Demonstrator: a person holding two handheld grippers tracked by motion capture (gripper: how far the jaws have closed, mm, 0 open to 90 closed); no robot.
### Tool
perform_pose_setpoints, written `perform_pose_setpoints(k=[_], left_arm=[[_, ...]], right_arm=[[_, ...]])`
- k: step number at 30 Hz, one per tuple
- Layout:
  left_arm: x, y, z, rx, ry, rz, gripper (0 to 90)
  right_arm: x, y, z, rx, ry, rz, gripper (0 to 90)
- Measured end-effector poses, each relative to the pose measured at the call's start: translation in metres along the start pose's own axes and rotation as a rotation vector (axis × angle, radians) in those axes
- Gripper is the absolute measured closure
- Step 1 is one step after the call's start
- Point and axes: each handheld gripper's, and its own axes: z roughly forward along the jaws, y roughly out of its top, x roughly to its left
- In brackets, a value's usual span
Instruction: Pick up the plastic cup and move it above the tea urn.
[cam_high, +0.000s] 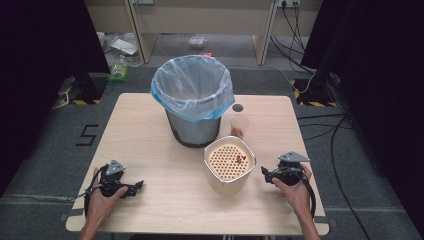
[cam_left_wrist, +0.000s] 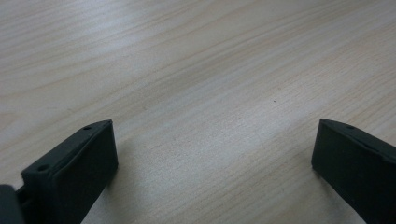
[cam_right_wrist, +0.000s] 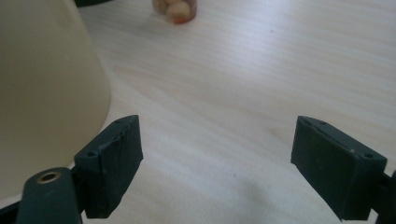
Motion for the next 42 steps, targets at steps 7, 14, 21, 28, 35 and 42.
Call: perform_pose_setpoints(k=[7,14,21,28,35,42], left_arm=[[0.0,0.0,0.0,0.001,0.0,0.001,0.0],[0.0,0.0,0.0,0.0,0.0,0.0,0.0],[0.0,0.0,0.0,0.001,0.0,0.0,0.0],[0.0,0.0,0.0,0.001,-0.001,0.0,0.0],[0.0,0.0,0.0,0.001,0.0,0.0,0.0],[0.0,0.0,0.0,0.001,0.0,0.0,0.0]], right_arm=[[-0.008,0.035,0.004,-0.026,0.021,0.0,24.8],[-0.017,0.074,0.014,-0.041,0.011,0.018,29.7],[-0.022,0.102,0.025,-0.047,0.019,0.045,35.7],[-0.018,0.126,0.042,-0.045,0.022,0.035,41.6],[-0.014,0.144,0.061,-0.026,0.036,0.026,49.4],[-0.01,0.151,0.079,0.003,0.061,0.021,54.7]])
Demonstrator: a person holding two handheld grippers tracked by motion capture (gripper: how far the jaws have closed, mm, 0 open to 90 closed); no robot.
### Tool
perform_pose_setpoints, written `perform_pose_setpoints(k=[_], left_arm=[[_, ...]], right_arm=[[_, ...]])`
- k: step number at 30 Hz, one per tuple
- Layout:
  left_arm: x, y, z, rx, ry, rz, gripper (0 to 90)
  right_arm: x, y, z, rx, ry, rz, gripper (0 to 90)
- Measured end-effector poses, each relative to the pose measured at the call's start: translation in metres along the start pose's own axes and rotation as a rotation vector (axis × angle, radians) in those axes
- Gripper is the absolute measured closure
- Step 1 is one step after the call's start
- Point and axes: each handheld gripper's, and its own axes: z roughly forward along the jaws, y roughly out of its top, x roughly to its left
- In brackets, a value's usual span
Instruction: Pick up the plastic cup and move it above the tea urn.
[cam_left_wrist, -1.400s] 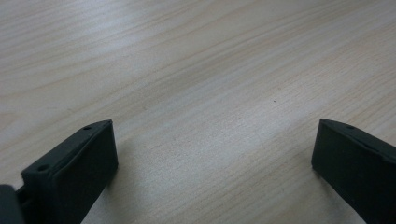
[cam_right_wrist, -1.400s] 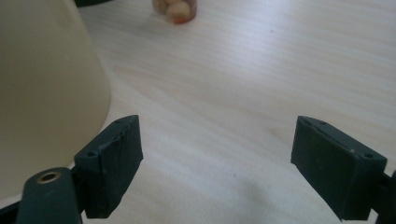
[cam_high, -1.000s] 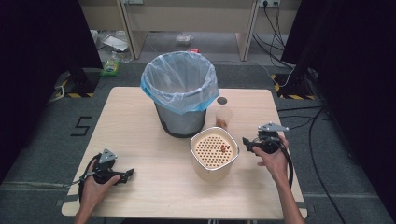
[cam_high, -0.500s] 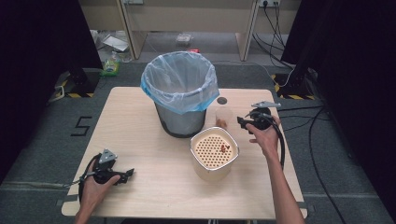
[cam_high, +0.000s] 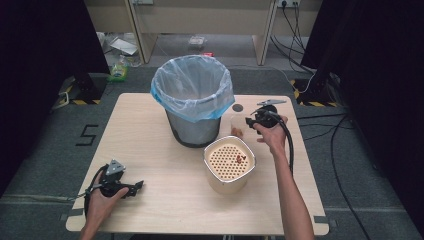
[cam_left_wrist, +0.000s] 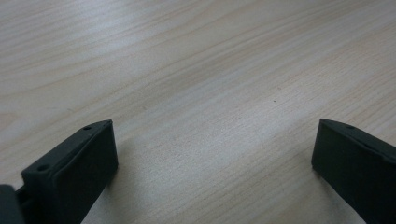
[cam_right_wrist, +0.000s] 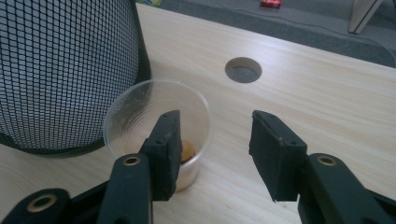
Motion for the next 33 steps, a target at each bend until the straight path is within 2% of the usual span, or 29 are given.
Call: perform_pose_setpoints(k=[1,6,7,14,19,23,27,28,30,32,33], left_arm=[[0.0,0.0,0.0,0.0,0.0,0.0,0.0],[0.0,0.0,0.0,0.001,0.001,0.0,0.0],[0.0,0.0,0.0,0.0,0.0,0.0,0.0],[0.0,0.0,0.0,0.001,0.001,0.0,0.0],[0.0,0.0,0.0,0.001,0.001,0.0,0.0],[0.0,0.0,0.0,0.0,0.0,0.0,0.0],[0.0,0.0,0.0,0.0,0.0,0.0,0.0],[0.0,0.0,0.0,0.0,0.0,0.0,0.0],[0.0,0.0,0.0,0.0,0.0,0.0,0.0],[0.0,0.0,0.0,0.0,0.0,0.0,0.0],[0.0,0.0,0.0,0.0,0.0,0.0,0.0]], right_arm=[[0.002,0.002,0.006,0.013,0.002,-0.002,57.0],[0.004,0.003,0.015,0.025,0.008,0.002,60.1],[0.003,0.003,0.02,0.048,0.003,0.001,61.2],[0.001,0.002,0.029,0.067,0.018,0.017,65.7],[0.003,0.002,0.034,0.089,0.026,-0.009,70.7],[0.005,0.001,0.038,0.128,0.014,-0.032,79.1],[0.007,0.001,0.035,0.116,0.028,-0.061,83.2],[0.009,0.0,0.03,0.087,0.054,-0.068,85.2],[0.01,0.0,0.029,0.079,0.057,-0.079,85.6],[0.01,0.0,0.023,0.067,0.032,-0.115,86.6],[0.009,-0.001,0.02,0.054,0.03,-0.11,86.6]])
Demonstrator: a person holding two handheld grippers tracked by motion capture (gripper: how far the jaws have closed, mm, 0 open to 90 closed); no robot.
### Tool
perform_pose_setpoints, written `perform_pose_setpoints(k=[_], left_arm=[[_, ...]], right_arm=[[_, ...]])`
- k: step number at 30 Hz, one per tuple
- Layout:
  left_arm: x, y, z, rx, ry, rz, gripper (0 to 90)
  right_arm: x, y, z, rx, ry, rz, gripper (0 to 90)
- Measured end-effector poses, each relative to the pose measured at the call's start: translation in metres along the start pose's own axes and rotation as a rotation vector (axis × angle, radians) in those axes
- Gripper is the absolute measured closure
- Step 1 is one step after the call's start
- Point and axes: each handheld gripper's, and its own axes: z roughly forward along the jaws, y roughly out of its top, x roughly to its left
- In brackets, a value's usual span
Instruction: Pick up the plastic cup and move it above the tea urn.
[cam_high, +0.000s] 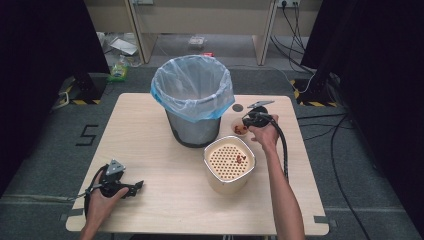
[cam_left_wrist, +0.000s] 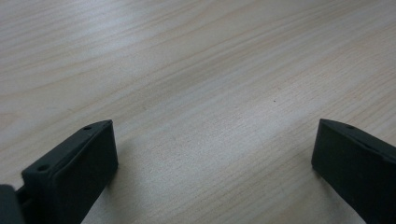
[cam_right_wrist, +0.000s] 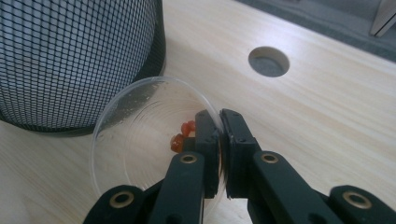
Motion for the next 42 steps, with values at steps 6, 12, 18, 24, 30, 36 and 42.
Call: perform_pose_setpoints(k=[6,12,18,24,30,36,42], left_arm=[[0.0,0.0,0.0,0.0,0.0,0.0,0.0],[0.0,0.0,0.0,-0.001,0.0,0.0,0.0],[0.0,0.0,0.0,0.0,0.0,0.0,0.0],[0.0,0.0,0.0,0.0,0.0,0.0,0.0],[0.0,0.0,0.0,-0.001,0.0,0.0,0.0],[0.0,0.0,0.0,-0.001,0.001,0.0,0.0],[0.0,0.0,0.0,-0.001,-0.001,0.001,0.0]], right_arm=[[-0.004,0.0,-0.019,-0.062,-0.021,-0.017,86.7],[-0.007,0.0,-0.043,-0.133,-0.052,-0.029,86.6],[-0.009,-0.006,-0.061,-0.195,-0.07,-0.026,86.6],[-0.006,-0.015,-0.074,-0.22,-0.084,-0.042,86.5],[-0.002,-0.025,-0.088,-0.264,-0.107,-0.056,86.4],[0.011,-0.034,-0.103,-0.307,-0.141,-0.093,86.2],[0.022,-0.036,-0.116,-0.319,-0.175,-0.146,86.1]])
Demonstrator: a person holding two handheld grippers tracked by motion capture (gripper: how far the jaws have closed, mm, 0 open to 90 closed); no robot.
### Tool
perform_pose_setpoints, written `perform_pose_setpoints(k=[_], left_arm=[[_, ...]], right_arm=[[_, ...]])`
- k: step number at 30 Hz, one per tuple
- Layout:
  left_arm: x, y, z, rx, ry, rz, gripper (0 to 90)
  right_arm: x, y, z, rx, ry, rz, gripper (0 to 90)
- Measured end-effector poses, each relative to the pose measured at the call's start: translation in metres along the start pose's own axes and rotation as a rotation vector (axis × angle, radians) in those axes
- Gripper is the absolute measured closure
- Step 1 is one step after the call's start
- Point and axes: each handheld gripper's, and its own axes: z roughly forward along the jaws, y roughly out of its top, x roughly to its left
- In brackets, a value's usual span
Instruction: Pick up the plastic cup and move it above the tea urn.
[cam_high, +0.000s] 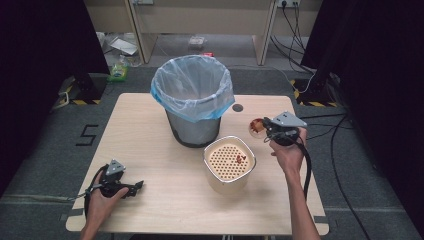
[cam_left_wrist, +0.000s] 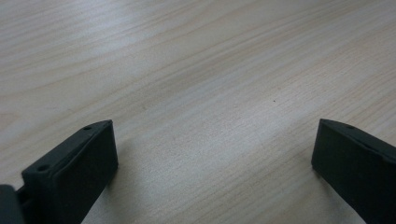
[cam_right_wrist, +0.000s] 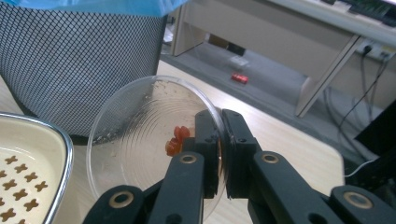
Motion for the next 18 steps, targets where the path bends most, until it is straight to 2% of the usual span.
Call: perform_pose_setpoints(k=[3,8,12,18], left_arm=[[0.0,0.0,0.0,0.0,-0.001,0.001,0.0],[0.0,0.0,0.0,0.0,-0.001,0.001,0.0],[0.0,0.0,0.0,0.0,-0.001,0.001,0.0],[0.0,0.0,0.0,0.001,-0.001,0.001,0.0]], right_arm=[[0.003,0.002,-0.006,-0.009,-0.008,-0.014,86.1],[0.012,0.007,-0.015,-0.031,-0.042,-0.08,86.0],[0.017,0.009,-0.019,-0.051,-0.044,-0.105,86.0],[0.032,0.015,-0.022,-0.072,-0.06,-0.18,85.9]])
